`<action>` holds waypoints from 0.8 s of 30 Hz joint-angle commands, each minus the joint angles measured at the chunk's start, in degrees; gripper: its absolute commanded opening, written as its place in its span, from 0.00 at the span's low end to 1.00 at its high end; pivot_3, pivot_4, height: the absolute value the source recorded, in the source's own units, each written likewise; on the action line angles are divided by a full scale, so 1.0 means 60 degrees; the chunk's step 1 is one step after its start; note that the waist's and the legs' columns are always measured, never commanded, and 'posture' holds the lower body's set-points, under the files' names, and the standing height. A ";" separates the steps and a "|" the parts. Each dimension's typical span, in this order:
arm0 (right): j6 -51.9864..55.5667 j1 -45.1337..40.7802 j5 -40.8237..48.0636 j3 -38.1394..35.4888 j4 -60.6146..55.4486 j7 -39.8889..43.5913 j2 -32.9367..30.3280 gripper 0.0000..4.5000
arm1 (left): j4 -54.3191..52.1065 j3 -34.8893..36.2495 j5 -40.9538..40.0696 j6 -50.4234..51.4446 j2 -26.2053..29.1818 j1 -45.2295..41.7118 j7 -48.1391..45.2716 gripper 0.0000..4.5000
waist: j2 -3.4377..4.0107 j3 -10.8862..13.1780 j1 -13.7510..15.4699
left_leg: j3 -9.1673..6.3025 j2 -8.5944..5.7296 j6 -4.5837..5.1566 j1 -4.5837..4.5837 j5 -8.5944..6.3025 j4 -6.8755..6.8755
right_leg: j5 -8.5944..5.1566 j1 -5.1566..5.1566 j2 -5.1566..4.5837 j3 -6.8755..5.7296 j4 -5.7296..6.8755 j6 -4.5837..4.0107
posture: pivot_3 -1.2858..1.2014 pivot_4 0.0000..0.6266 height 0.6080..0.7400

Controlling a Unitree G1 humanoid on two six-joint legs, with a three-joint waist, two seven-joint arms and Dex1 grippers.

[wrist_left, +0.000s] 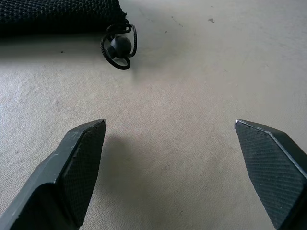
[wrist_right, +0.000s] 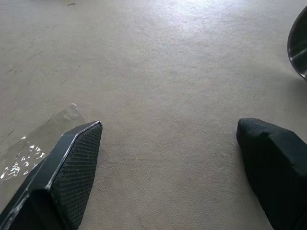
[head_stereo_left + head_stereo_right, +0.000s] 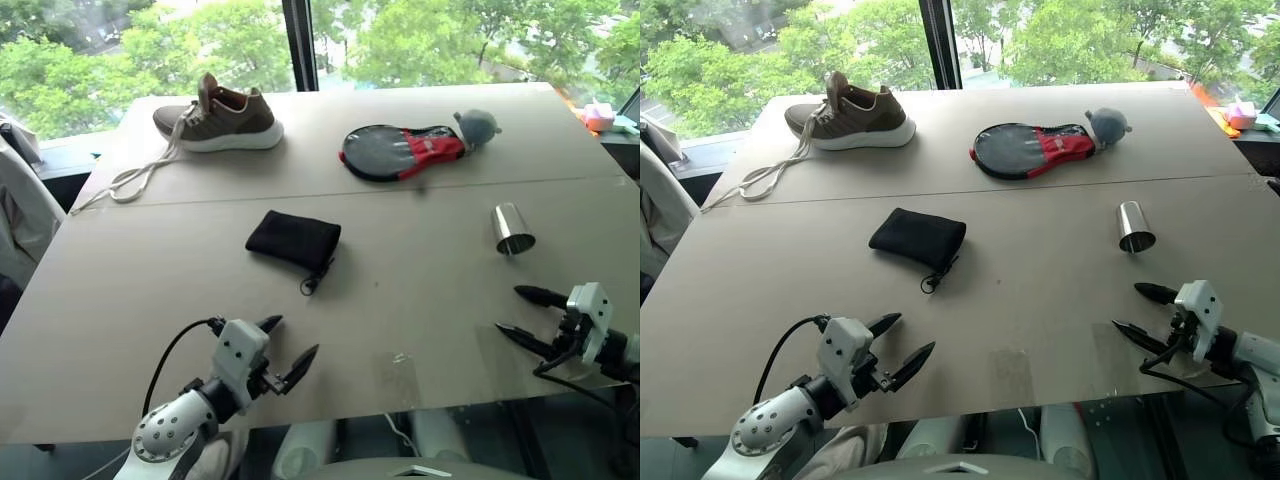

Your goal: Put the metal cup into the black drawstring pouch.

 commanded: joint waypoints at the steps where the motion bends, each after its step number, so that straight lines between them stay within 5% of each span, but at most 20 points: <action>1: -0.0328 -0.0040 0.0299 -0.0370 -0.0086 0.0186 0.0056 1.00 | -0.0261 0.0084 0.0006 -0.0170 0.0048 0.0016 -0.0026 0.98 | 0.0000 0.0000 0.0000 | 0.0000 0.0000 0.0000 0.0000 0.0000 0.0000 | 0.0000 0.0000 0.0000 0.0000 0.0000 0.0000 | 0.52 0.24 1.00; 24: -0.0431 -0.0060 0.0671 -0.0231 -0.0506 0.0557 0.0389 1.00 | -0.0397 -0.0286 0.0422 0.0449 -0.0129 -0.1219 0.0583 0.98 | 0.0005 0.0008 0.0019 | -0.0001 0.0001 0.0000 -0.0001 -0.0001 -0.0002 | 0.0002 0.0000 -0.0002 -0.0001 -0.0001 -0.0004 | 0.52 0.24 1.00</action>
